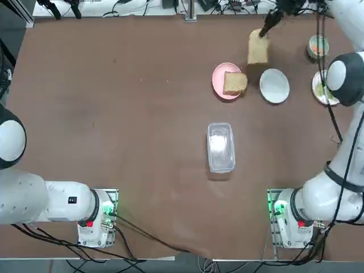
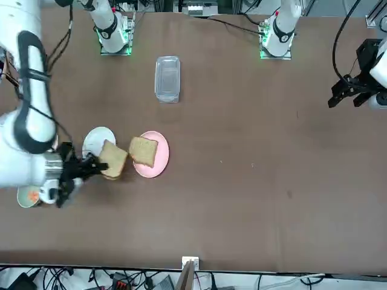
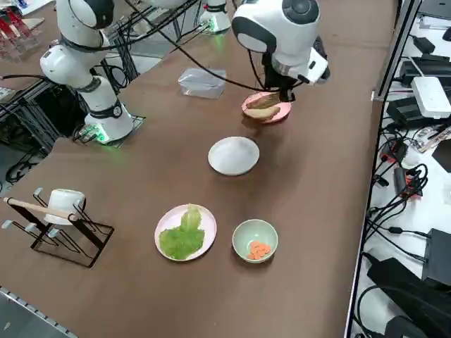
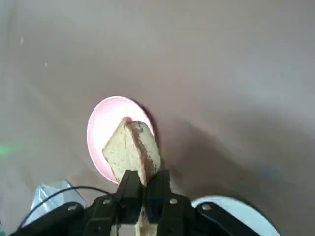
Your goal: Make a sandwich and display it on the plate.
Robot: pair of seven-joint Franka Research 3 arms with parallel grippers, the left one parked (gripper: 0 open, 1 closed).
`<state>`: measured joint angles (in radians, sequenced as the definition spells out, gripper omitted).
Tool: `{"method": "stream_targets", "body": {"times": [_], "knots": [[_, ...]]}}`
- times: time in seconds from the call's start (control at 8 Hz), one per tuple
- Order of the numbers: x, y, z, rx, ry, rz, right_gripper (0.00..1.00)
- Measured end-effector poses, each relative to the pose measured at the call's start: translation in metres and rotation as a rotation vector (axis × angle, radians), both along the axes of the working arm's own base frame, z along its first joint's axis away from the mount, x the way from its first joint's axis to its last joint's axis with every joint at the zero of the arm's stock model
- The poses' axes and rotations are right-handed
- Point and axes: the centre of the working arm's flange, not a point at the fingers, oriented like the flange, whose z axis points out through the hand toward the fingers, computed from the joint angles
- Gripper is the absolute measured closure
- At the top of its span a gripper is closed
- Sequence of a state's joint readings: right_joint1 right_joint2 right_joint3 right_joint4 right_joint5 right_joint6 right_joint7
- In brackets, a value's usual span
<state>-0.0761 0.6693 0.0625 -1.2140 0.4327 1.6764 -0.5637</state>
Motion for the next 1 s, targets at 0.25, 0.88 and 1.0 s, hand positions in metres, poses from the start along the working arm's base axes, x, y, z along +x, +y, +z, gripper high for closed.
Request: {"method": "stream_targets", "body": {"times": [0.25,0.88,1.0], "knots": [[-0.001,-0.033,0.021,-0.022,0.029,-0.161,0.92],[-0.021,-0.069,0.04,-0.121,0.062,-0.506,0.92],[-0.031,-0.07,0.034,-0.148,0.058,-0.544,0.92]]}}
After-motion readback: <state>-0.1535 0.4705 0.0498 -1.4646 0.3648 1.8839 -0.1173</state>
